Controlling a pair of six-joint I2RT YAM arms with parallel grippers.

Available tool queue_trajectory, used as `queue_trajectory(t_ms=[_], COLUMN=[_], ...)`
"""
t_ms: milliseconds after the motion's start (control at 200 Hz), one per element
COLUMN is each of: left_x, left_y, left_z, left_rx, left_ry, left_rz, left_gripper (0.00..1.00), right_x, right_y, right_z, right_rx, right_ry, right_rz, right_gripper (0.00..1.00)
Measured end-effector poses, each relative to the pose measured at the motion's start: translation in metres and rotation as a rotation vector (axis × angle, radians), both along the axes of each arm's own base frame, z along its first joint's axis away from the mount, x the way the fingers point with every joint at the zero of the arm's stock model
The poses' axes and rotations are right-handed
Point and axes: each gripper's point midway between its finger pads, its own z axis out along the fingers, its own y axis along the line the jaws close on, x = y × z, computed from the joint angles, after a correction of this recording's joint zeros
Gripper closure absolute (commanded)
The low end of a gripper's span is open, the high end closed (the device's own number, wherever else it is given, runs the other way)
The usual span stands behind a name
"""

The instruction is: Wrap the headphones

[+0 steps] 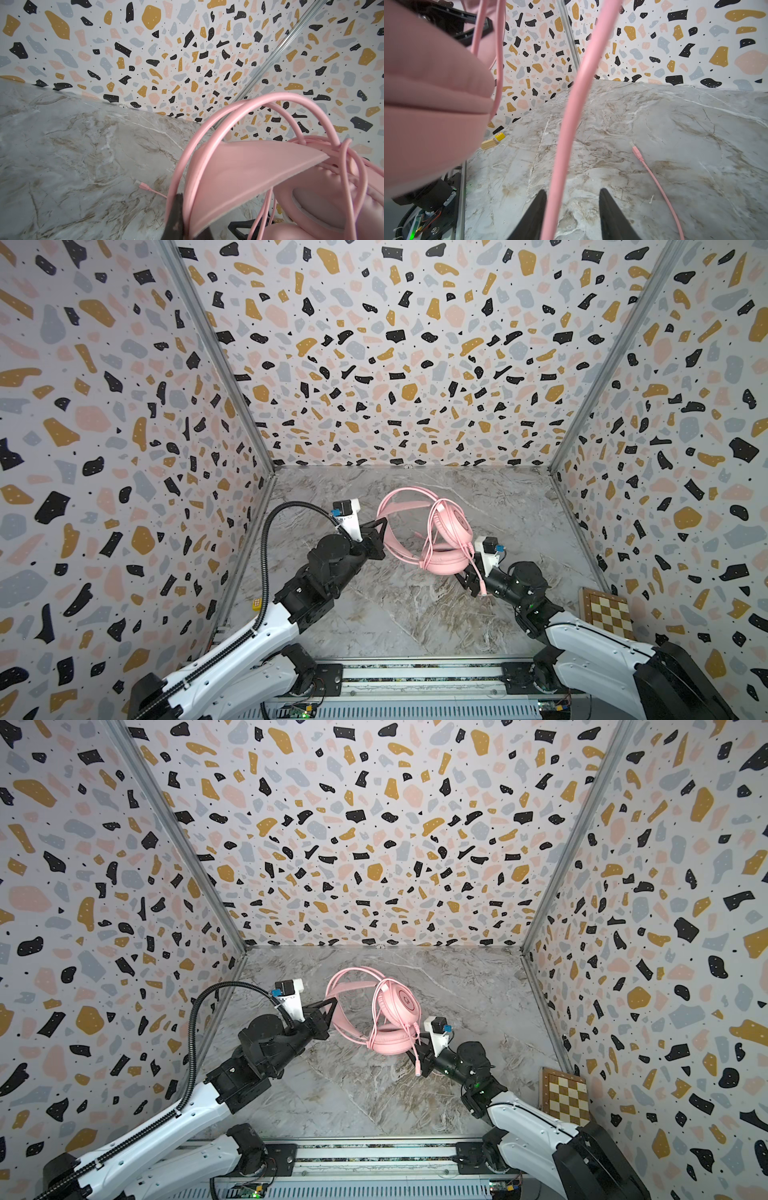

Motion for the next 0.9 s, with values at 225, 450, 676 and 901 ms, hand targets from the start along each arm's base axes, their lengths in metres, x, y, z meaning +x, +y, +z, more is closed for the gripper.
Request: queue_trajectory(t_ms=[225,450,676,901], left_x=[0.007,0.020,0.035,0.042], left_y=[0.010,0.025,0.035,0.049], left_z=[0.023,0.053,0.066,0.070], left_rx=[0.005,0.000,0.011,-0.038], left_ry=[-0.016,-0.047,-0.035,-0.010], left_rz=[0.034,0.093,0.154,0.225], left_gripper=[1.00,1.00,1.00,1.00], right_x=[-0.001,-0.001,-0.001,-0.002], right_y=[0.000,0.000,0.000,0.001], right_z=[-0.002,-0.002,-0.002,0.001], right_rx=[-0.002,-0.002,0.000,0.010], right_ry=[0.004,0.004,0.005,0.000], right_rz=[0.001,0.001,0.002,0.007], right_gripper=[0.57,0.58,0.65,0.81])
